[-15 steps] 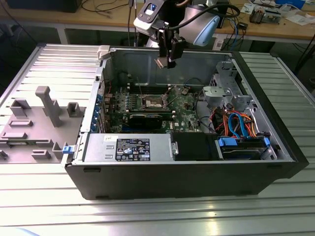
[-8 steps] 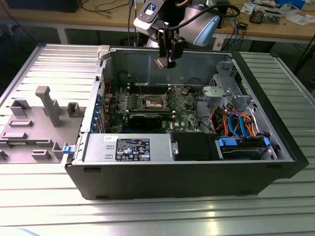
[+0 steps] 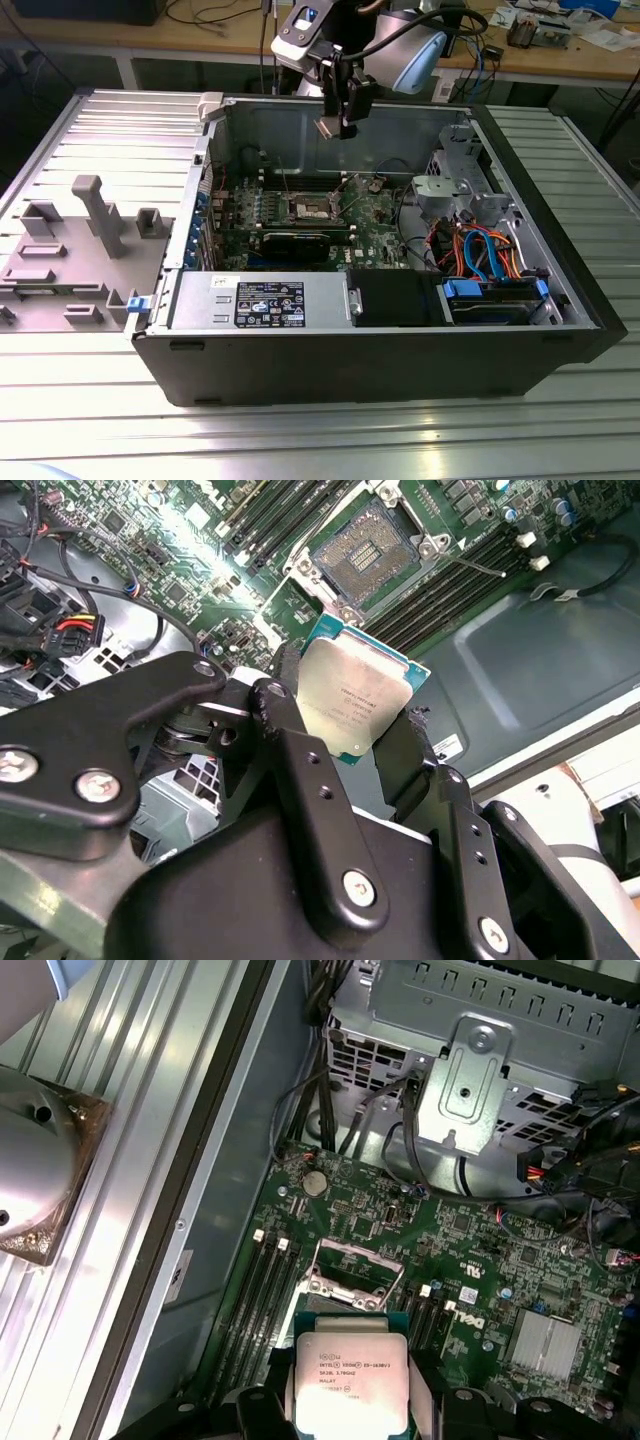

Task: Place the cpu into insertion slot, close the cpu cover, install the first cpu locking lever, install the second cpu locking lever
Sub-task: 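Place the cpu into insertion slot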

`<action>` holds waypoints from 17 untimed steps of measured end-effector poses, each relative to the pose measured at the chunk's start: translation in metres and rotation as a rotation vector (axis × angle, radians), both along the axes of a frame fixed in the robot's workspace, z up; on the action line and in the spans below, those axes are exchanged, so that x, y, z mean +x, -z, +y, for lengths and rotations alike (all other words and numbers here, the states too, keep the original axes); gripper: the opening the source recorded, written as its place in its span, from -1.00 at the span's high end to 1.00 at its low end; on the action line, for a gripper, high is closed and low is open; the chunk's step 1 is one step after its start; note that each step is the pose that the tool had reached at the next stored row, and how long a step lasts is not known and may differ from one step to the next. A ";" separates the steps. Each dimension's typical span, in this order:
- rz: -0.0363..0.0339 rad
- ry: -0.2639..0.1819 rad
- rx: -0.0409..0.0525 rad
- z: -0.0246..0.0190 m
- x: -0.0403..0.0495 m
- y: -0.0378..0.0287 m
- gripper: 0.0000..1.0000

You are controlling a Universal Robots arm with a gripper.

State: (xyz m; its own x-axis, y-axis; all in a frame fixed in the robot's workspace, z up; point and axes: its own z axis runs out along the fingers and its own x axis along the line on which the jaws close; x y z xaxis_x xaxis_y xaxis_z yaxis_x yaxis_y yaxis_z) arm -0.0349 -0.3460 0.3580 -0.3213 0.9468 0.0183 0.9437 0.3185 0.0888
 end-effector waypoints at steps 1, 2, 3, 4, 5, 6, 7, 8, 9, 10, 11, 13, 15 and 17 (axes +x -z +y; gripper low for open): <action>0.0000 0.000 0.0000 0.0000 0.0000 0.0000 -0.08; 0.0000 0.001 0.0000 0.0000 0.0000 0.0000 -0.08; 0.0000 0.002 0.0000 0.0000 0.0000 0.0000 -0.08; 0.0000 0.002 0.0000 0.0000 0.0000 0.0000 -0.08; 0.0000 0.003 0.0000 0.0000 0.0000 0.0000 -0.08; 0.0000 0.003 0.0000 0.0000 0.0000 0.0000 -0.08; 0.0000 0.004 0.0000 0.0000 0.0000 0.0000 -0.08; 0.0000 0.004 0.0000 0.0000 0.0000 0.0000 -0.08; 0.0000 0.005 0.0000 0.0000 0.0000 0.0000 -0.08; 0.0000 0.005 0.0000 0.0000 0.0000 0.0000 -0.08; 0.0000 0.007 0.0000 0.0000 0.0000 0.0000 -0.08; 0.0000 0.014 0.0001 0.0000 0.0000 0.0001 -0.08; 0.0000 0.021 0.0001 0.0000 0.0000 0.0001 -0.08; 0.0000 0.022 0.0000 0.0000 0.0000 0.0001 -0.08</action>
